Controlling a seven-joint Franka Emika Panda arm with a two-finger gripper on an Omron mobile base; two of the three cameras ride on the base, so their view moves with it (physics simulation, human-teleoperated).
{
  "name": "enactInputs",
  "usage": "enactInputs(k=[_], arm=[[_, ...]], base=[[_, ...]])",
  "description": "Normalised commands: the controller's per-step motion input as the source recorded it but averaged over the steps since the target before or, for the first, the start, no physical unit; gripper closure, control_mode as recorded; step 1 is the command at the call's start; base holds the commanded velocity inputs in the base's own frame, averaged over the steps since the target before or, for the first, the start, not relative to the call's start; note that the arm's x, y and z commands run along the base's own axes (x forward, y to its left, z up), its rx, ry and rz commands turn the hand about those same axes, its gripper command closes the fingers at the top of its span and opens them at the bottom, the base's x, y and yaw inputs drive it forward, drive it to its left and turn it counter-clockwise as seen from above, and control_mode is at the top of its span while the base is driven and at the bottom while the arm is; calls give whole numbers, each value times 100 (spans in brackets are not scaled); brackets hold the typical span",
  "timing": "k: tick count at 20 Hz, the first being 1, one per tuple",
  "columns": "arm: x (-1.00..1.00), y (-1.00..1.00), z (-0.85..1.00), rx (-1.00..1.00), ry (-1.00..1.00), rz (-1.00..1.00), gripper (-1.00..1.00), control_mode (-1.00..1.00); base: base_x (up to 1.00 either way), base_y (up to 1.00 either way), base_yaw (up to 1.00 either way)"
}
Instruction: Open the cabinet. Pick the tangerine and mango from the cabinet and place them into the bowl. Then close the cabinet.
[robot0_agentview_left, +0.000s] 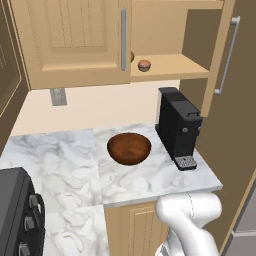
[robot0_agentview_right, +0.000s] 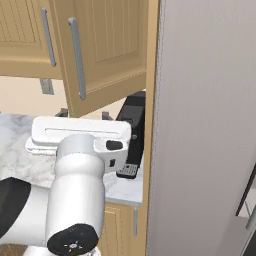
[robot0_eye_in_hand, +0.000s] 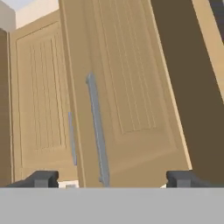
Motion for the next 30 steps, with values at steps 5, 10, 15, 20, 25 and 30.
enactInputs(k=[5,10,15,20,25,30], arm=[[-77,96,-88,-43,-4,-20,-100,-100],[-12,100,-83,-48,-15,-8,-100,-100],[0,100,-69,-35,-10,-1,-100,-100],[23,100,-80,-32,-11,0,-100,-100],[51,100,-42,-21,-26,-9,-100,-100],[63,65,-4,-5,-35,-25,-100,-100]], base=[[0,0,0],[0,0,0],[0,0,0],[0,0,0],[0,0,0],[0,0,0]])
